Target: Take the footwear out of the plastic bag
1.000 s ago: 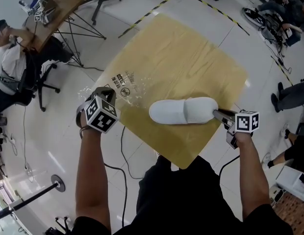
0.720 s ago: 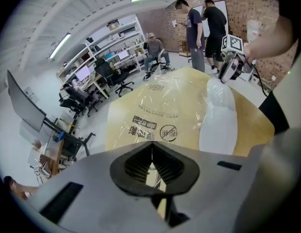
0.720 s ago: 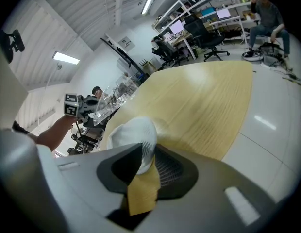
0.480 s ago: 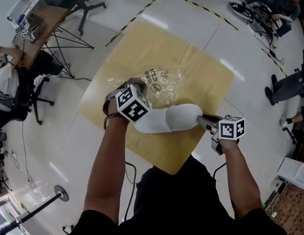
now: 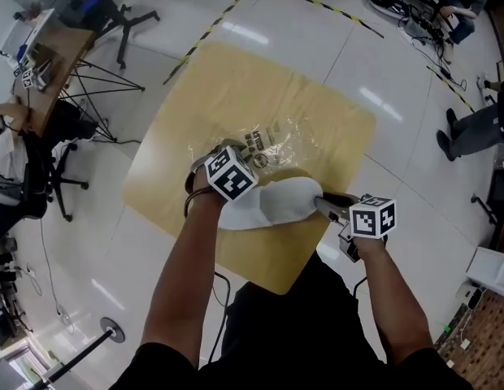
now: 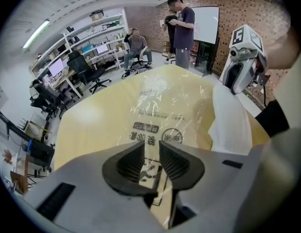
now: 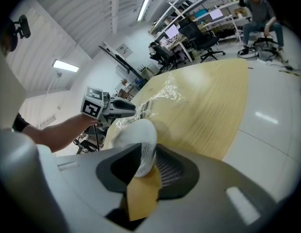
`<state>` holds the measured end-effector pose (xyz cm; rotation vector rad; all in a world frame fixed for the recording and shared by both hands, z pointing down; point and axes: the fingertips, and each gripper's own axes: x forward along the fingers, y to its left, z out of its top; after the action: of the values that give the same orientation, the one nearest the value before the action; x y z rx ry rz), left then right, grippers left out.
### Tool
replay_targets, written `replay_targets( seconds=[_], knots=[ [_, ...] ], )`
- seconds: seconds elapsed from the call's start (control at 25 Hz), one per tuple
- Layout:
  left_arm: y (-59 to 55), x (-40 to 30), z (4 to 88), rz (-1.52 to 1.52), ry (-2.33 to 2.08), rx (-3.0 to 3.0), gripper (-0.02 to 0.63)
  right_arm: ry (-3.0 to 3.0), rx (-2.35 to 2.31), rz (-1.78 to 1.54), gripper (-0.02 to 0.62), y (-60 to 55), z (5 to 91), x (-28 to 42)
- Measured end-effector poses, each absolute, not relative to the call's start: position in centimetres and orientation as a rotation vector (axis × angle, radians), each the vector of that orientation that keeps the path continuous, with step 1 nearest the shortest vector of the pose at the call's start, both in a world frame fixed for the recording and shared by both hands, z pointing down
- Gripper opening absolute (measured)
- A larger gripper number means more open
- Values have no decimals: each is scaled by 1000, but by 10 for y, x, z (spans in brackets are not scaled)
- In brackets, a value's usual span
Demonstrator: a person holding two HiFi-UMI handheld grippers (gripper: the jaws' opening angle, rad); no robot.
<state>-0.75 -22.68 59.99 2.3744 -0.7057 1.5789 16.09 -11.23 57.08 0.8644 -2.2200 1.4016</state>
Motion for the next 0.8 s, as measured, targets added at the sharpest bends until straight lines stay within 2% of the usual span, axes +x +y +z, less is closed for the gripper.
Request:
replay_targets(
  seconds=[0.12, 0.36, 0.44, 0.52, 0.6, 0.8],
  knots=[
    [-225, -6, 587, 1488, -712, 2401, 121, -2216, 908, 1378, 174, -115, 567, 169],
    [-197, -31, 521, 1117, -846, 2462, 119, -2267, 1108, 1254, 210, -107, 521, 191],
    [-176, -41, 489, 917, -913, 2473, 74, -2357, 1173, 1247, 209, -97, 489, 191],
    [-146, -51, 460, 718, -956, 2462, 25, -2471, 1212, 1260, 138, -80, 455, 183],
    [-112, -59, 439, 544, -970, 2440, 8, -2581, 1218, 1310, 14, -63, 426, 168],
    [-21, -57, 422, 293, -955, 2340, 6, -2707, 1041, 1530, 1, -15, 401, 122]
  ],
)
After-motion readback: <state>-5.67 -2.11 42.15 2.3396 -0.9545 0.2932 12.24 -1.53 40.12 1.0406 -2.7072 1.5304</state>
